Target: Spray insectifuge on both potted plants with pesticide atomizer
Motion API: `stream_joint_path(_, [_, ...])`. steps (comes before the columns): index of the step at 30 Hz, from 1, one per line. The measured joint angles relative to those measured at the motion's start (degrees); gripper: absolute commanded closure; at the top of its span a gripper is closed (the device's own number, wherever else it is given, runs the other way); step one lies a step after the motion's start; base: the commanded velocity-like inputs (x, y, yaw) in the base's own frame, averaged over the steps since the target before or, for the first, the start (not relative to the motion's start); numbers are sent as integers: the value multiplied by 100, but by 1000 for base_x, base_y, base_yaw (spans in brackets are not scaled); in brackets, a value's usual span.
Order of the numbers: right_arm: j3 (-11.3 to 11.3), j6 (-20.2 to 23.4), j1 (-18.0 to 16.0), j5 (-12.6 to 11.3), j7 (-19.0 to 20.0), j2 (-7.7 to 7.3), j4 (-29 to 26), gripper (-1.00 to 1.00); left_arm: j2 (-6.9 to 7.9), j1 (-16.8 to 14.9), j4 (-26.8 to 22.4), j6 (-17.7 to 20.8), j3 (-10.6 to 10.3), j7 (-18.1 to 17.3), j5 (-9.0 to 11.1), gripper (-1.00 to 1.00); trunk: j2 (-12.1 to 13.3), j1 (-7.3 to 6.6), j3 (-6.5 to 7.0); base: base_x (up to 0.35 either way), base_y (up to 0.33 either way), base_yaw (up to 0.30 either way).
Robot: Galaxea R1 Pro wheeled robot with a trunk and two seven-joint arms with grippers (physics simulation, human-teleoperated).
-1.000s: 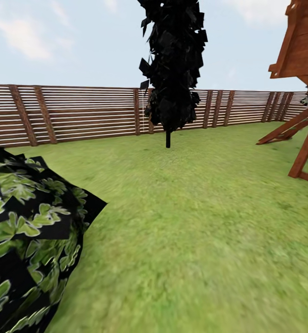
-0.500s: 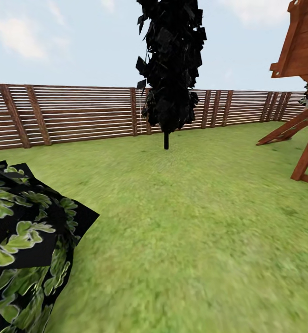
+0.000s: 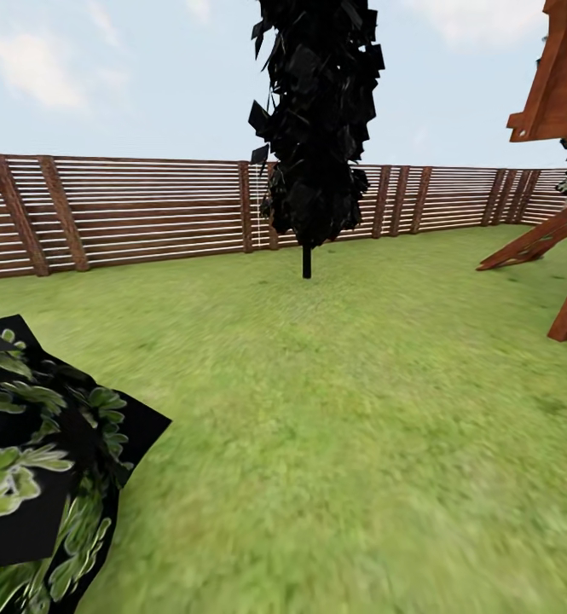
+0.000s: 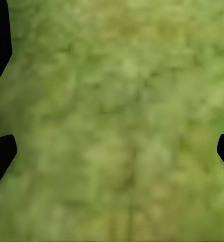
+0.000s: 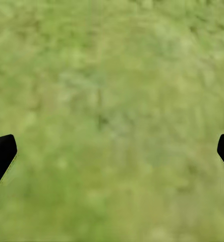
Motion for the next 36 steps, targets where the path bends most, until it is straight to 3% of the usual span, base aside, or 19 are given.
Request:
stream_joint_path(16, [0,0,0,-28,22,2,-1,-100,3,0,2,0,1,3,0,-100,0,0,0,336,-23,0])
stream_joint_path(36, [7,1,0,-21,6,9,-2,-100,12,-1,4,0,0,8,0,-100,0,0,0,319,-163,0])
